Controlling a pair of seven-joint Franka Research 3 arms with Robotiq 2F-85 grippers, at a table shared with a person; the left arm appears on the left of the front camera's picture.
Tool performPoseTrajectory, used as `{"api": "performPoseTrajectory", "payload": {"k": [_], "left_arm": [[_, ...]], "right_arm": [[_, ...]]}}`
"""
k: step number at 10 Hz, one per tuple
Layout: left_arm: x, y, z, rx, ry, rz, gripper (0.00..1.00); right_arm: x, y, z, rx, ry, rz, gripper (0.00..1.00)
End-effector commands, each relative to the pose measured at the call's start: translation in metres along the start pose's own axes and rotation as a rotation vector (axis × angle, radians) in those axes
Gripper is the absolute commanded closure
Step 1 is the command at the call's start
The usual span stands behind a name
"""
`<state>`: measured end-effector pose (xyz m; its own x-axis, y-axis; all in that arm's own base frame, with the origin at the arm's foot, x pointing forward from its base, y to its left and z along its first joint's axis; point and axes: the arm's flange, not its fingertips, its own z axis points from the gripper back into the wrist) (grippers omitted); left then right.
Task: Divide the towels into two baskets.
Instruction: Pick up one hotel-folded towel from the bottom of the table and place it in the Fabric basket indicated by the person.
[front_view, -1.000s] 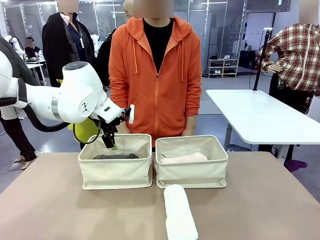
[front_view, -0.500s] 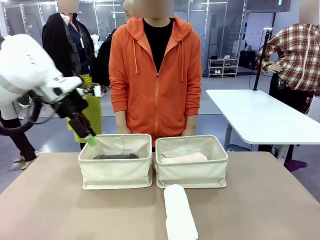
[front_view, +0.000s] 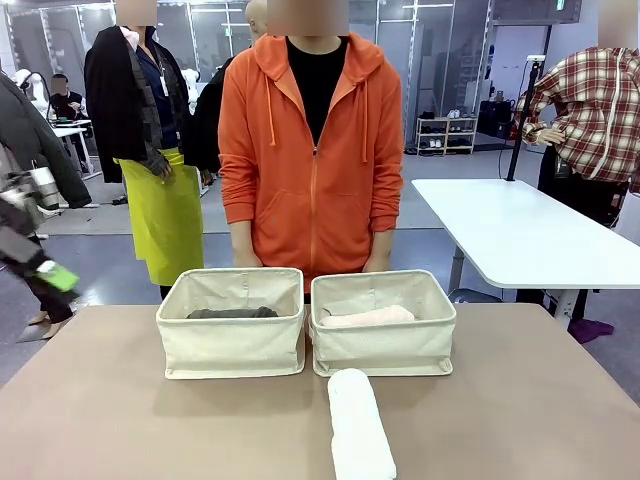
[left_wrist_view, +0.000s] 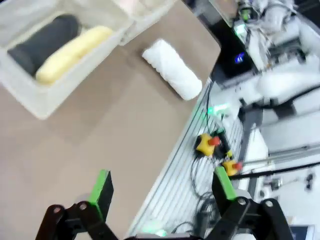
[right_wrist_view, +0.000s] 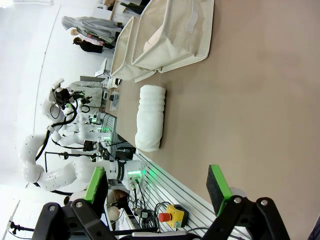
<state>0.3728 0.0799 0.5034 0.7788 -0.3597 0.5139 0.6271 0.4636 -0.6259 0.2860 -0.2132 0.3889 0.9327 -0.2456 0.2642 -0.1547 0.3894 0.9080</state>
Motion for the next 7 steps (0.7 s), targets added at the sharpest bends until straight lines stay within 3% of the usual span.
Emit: {"api": "performPoseTrajectory", "payload": {"k": [1,5,6,7], "left_arm": [[-0.064,0.012,0.022,-0.017,-0.214,0.183,0.00],[-0.216,0.048,0.076,0.005,-0.516,0.469,0.00],[-0.239,0.050,0.084,0.036,-0.599,0.530,0.00],[-0.245,0.054,0.084,0.034,-0.614,0.538,0.00]], "right_arm": [[0.001,0.003,0.000,0.006,0.000,0.007,0.00],[0.001,0.003,0.000,0.006,0.000,0.007,0.00],[0.001,0.003,0.000,0.006,0.000,0.007,0.00],[0.001,0.003,0.000,0.006,0.000,0.007,0.00]]}}
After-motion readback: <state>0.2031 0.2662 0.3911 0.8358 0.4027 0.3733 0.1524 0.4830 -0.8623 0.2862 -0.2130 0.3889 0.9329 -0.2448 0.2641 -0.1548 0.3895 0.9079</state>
